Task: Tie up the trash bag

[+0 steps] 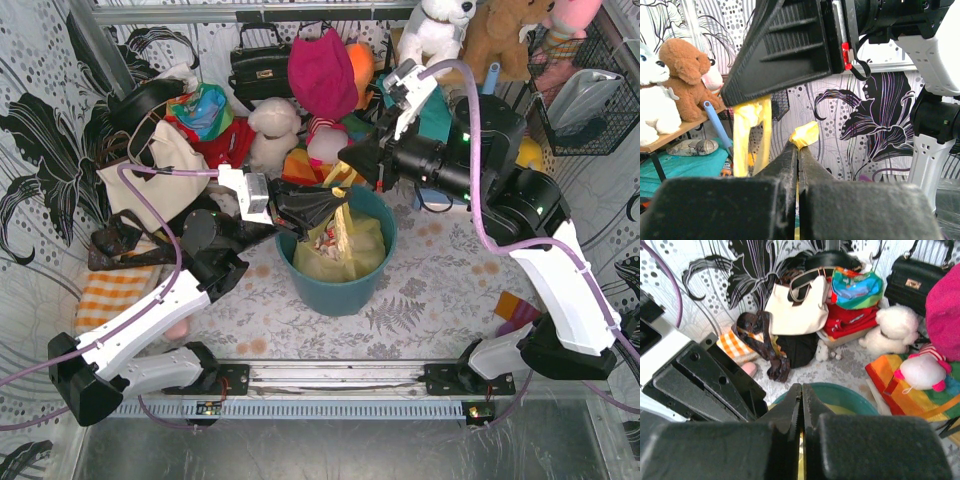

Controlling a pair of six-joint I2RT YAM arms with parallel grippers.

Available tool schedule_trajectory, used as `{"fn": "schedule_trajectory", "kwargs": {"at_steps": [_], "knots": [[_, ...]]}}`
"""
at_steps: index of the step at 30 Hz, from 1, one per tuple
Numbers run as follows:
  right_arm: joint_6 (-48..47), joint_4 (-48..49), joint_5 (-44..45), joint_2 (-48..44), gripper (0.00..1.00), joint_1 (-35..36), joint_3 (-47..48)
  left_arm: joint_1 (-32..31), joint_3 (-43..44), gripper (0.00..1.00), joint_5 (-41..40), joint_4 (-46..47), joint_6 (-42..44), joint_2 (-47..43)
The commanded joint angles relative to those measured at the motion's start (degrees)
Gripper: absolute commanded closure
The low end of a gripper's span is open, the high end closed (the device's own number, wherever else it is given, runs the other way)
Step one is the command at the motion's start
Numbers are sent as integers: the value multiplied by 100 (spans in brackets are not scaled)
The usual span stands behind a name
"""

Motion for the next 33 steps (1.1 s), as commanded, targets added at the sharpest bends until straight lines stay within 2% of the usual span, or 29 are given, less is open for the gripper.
{"fn": "schedule_trajectory", "kwargs": {"at_steps": [1, 9, 13, 18, 19, 24, 30, 33], "knots": [[21, 806, 124, -44, 100, 25, 112, -9, 118, 100, 44, 225, -29, 4], [591, 2363, -380, 52, 100, 27, -233, -9, 138, 100, 62, 274, -77, 8], [1173, 3353, -678, -85, 100, 29, -892, -9, 226, 100, 183, 320, -119, 112], [1619, 3728, -781, -242, 100, 29, -1425, -9, 266, 100, 285, 396, -183, 213], [1643, 3589, -709, -241, 96, 29, -1354, -9, 266, 100, 288, 405, -183, 225], [1740, 2349, 141, -132, 55, 29, -708, -9, 254, 100, 309, 425, -192, 251], [1769, 1214, 551, 114, 46, 136, -111, -9, 135, 100, 223, 391, -154, 228], [1513, 1005, 784, 236, 43, 416, 65, -9, 106, 100, 168, 340, -116, 220]]}}
